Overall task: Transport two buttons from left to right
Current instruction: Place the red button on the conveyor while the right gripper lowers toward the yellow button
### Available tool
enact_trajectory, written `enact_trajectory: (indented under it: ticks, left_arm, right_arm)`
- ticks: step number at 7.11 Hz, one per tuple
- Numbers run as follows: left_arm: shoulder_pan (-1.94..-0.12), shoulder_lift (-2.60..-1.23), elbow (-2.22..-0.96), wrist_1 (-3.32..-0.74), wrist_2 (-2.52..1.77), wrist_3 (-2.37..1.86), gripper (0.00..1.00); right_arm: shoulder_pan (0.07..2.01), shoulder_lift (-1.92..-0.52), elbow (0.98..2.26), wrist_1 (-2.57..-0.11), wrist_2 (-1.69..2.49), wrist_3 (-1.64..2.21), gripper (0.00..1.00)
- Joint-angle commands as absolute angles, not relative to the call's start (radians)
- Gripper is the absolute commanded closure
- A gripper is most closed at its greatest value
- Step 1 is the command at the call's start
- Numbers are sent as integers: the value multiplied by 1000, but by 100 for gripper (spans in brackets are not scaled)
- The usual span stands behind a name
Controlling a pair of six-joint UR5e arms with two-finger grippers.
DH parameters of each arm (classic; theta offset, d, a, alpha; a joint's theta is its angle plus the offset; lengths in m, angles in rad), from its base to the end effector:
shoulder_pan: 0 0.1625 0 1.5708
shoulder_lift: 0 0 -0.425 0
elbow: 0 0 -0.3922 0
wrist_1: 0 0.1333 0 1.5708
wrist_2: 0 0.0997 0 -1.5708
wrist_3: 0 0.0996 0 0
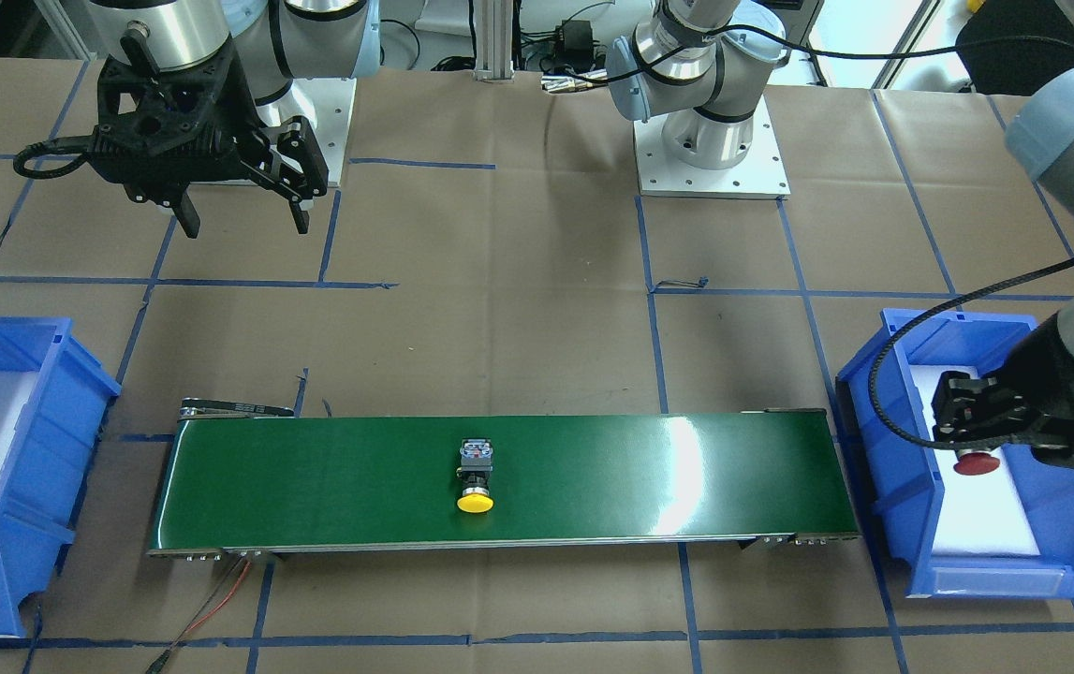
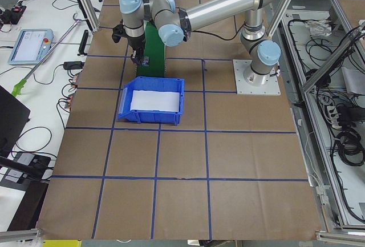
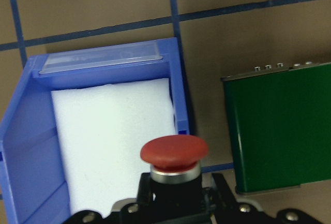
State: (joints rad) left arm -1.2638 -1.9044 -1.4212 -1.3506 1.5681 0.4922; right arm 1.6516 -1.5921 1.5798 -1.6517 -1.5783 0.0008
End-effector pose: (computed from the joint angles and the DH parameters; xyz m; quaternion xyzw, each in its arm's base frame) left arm 0.0625 -0.6390 0.3964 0.0925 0.9955 -0.0172 0.0058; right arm 0.1718 -0.4793 0.5023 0.0398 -0.9981 0.0467 0.0018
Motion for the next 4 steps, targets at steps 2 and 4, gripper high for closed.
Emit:
enact_trajectory:
  ticks: [2, 4]
  left_arm:
    - [-1390, -1930, -1472, -1330, 1565, 321, 90]
    - [-1399, -1936, -1529, -1321, 1563, 311, 90]
  right_arm:
    - [1651, -1546, 1586, -1657, -1578, 8, 0]
    - [1651, -1531, 1589, -1686, -1578, 9, 0]
